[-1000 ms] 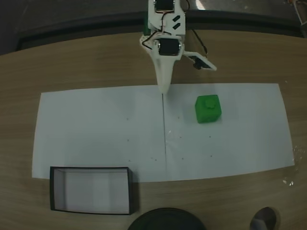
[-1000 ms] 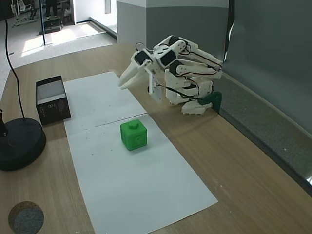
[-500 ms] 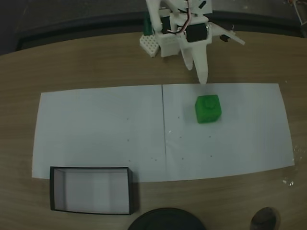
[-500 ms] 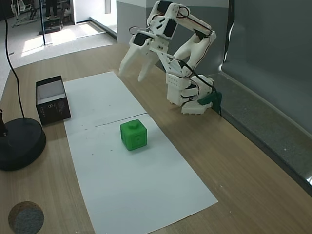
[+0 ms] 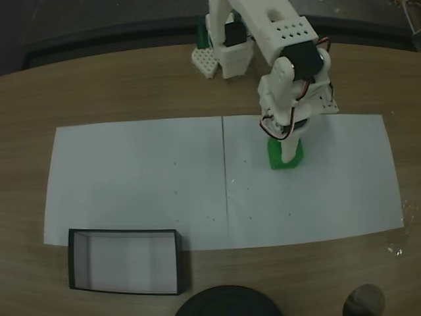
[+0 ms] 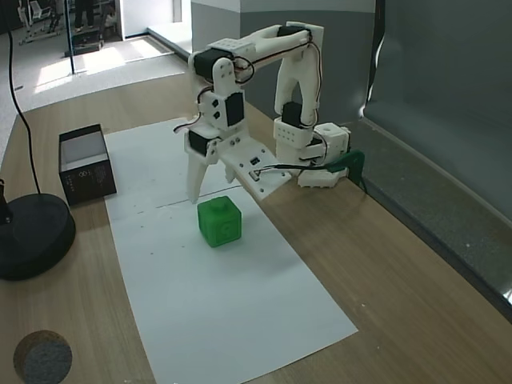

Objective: Grab a green square and put it in the box.

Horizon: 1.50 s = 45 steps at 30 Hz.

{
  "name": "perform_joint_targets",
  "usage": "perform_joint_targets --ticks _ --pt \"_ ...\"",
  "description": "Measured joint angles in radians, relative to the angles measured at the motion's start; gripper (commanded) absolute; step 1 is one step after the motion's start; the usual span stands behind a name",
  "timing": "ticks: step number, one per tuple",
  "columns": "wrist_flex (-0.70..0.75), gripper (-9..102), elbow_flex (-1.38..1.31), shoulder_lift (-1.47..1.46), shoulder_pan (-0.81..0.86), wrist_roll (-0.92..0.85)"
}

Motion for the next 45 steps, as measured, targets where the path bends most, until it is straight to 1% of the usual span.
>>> perform_joint_targets --ticks 6,9,16,19,25,33,35,39,40,41,45 --pt "0.008 39 0.0 -0.003 -0.158 -0.009" --pt "0.008 39 0.0 -0.003 -0.199 -0.009" --pt "-0.046 39 0.0 -0.003 -0.184 -0.04" --pt "-0.074 39 0.0 -0.02 -0.144 -0.04" --pt "-0.075 39 0.0 -0.129 -0.058 -0.04" --pt "-0.133 39 0.0 -0.206 -0.06 -0.04" --pt "-0.14 34 0.0 -0.218 -0.058 -0.04" --pt "-0.141 17 -0.009 -0.224 -0.066 -0.04" --pt "-0.141 14 -0.011 -0.224 -0.066 -0.04" --pt "-0.143 12 -0.012 -0.224 -0.066 -0.04" --pt "-0.143 12 -0.012 -0.225 -0.064 -0.04"
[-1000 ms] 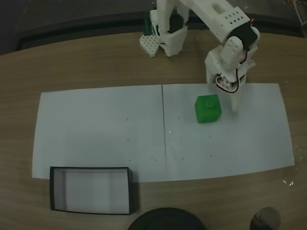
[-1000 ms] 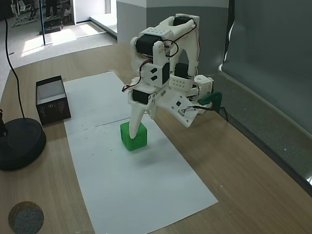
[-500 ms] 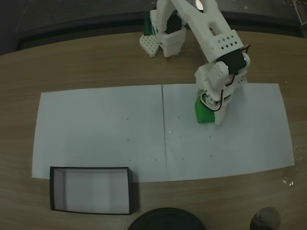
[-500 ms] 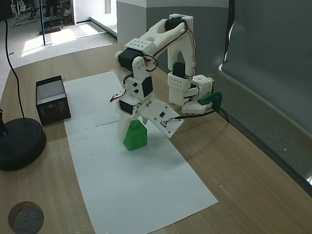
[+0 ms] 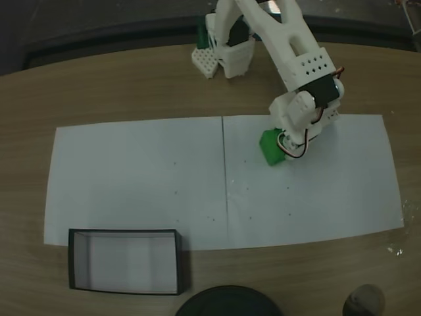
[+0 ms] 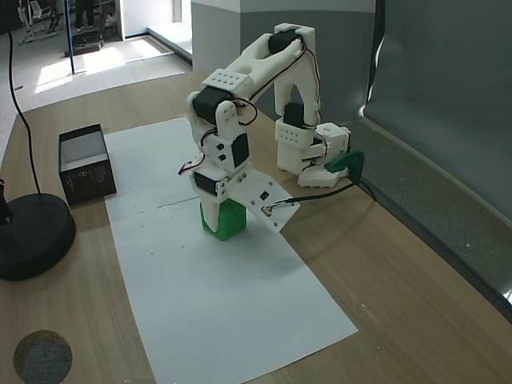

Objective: Grab a green square and put it in the box.

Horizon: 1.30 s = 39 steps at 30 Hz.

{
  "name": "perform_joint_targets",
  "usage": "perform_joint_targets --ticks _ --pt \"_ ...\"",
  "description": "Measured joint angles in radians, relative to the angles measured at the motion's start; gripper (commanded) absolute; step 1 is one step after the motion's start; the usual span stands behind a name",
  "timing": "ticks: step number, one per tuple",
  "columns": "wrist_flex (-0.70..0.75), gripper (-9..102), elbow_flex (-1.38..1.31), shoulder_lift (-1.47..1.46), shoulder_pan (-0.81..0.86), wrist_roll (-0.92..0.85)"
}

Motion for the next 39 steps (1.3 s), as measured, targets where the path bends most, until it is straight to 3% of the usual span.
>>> perform_joint_targets --ticks 9,17,24,39 --pt "0.081 11 -0.124 0.049 0.058 0.0" --pt "0.152 11 -0.529 0.279 0.344 0.0" --pt "-0.074 11 -0.635 0.278 0.653 0.014" --pt "-0.469 11 -0.643 -0.124 0.784 0.035"
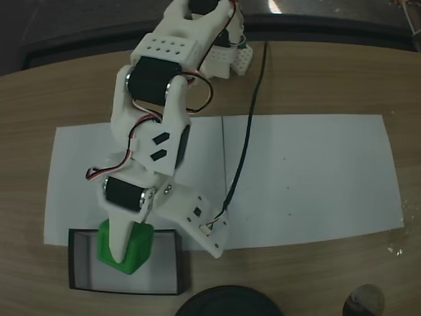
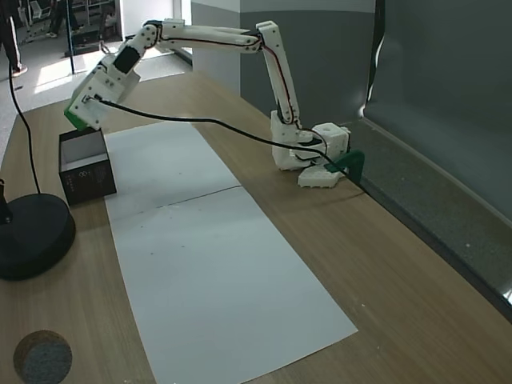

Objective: Grab a green square and put it in the box.

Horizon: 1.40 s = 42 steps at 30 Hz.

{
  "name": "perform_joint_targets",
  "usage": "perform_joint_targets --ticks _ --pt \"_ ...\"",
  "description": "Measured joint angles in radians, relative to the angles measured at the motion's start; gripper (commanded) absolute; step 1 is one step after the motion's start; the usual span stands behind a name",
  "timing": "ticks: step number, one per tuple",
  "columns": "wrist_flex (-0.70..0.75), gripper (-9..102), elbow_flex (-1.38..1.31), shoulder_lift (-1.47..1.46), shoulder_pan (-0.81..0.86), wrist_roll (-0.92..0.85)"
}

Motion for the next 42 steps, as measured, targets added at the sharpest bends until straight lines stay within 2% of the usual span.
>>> perform_joint_targets --ticks 11,17,24,30,31,35,42 --pt "-0.095 13 0.0 -0.163 0.02 0.0" --pt "-0.101 32 0.0 -0.19 0.041 0.0" --pt "-0.072 26 -0.008 -0.19 0.037 0.0" --pt "0.112 1 -0.077 -0.13 0.006 0.084" --pt "0.153 -1 -0.089 -0.098 0.003 0.114" --pt "0.333 0 -0.118 0.11 -0.014 0.167" --pt "0.71 0 -0.123 0.64 -0.175 0.169"
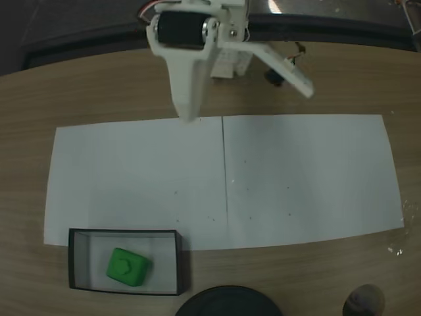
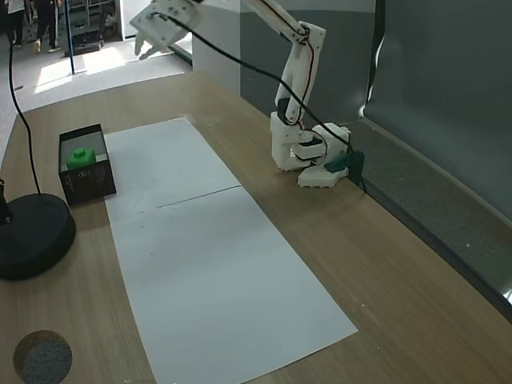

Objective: Grab a green square and put it in the box.

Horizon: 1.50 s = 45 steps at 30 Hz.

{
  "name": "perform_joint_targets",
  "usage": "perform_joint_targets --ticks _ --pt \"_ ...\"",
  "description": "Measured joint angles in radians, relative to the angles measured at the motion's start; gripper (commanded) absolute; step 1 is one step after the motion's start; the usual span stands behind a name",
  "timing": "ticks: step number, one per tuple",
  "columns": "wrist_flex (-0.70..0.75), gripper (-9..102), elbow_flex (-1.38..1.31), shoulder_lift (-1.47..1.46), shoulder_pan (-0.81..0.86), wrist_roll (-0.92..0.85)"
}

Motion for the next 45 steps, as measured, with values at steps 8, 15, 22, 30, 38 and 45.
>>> perform_joint_targets --ticks 8,15,22,30,38,45 --pt "0.086 0 0.334 0.603 -0.035 -0.069" --pt "-0.04 0 0.831 1.092 -0.035 -0.192" --pt "-0.285 0 1.221 1.448 -0.032 -0.299" --pt "-0.644 0 1.717 1.465 -0.038 -0.304" --pt "-0.733 0 2.088 1.465 -0.038 -0.236" --pt "-0.592 0 2.091 1.465 -0.11 -0.094"
